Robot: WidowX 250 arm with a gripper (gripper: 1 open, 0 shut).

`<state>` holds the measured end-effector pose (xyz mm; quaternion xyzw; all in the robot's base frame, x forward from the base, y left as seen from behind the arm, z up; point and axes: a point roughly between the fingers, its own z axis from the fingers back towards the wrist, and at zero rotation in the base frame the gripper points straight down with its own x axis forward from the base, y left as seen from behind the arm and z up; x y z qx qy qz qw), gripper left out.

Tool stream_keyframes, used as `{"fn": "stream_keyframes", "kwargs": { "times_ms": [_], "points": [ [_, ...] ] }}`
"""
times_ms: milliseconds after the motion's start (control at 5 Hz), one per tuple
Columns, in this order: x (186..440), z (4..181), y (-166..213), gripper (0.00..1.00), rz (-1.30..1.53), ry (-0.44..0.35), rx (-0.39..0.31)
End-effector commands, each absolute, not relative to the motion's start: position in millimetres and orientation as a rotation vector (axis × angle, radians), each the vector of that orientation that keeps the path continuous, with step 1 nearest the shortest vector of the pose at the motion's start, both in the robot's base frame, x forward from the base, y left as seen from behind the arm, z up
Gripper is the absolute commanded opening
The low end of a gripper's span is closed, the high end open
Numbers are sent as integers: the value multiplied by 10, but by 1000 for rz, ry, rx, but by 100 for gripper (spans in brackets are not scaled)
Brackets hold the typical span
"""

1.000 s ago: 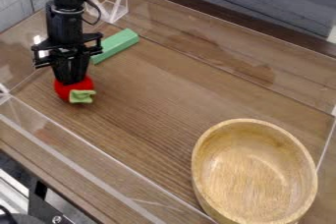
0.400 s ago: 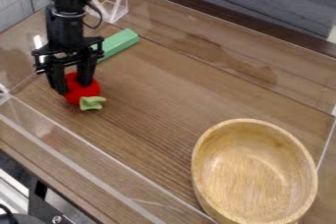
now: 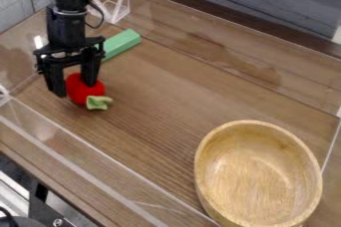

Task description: Move the red object to the left side of the table

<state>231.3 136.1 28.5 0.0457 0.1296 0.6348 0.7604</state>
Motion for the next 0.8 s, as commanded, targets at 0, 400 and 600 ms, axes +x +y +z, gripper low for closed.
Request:
{"fn": "stream_keyframes", "kwargs": {
  "times_ms": [0,400,600],
  "points": [
    [2374,421,1305,100,1458,288,75],
    [2356,683,1352,100,1517,291,66],
    [2284,827,1426,100,1510,284,68]
  ]
}}
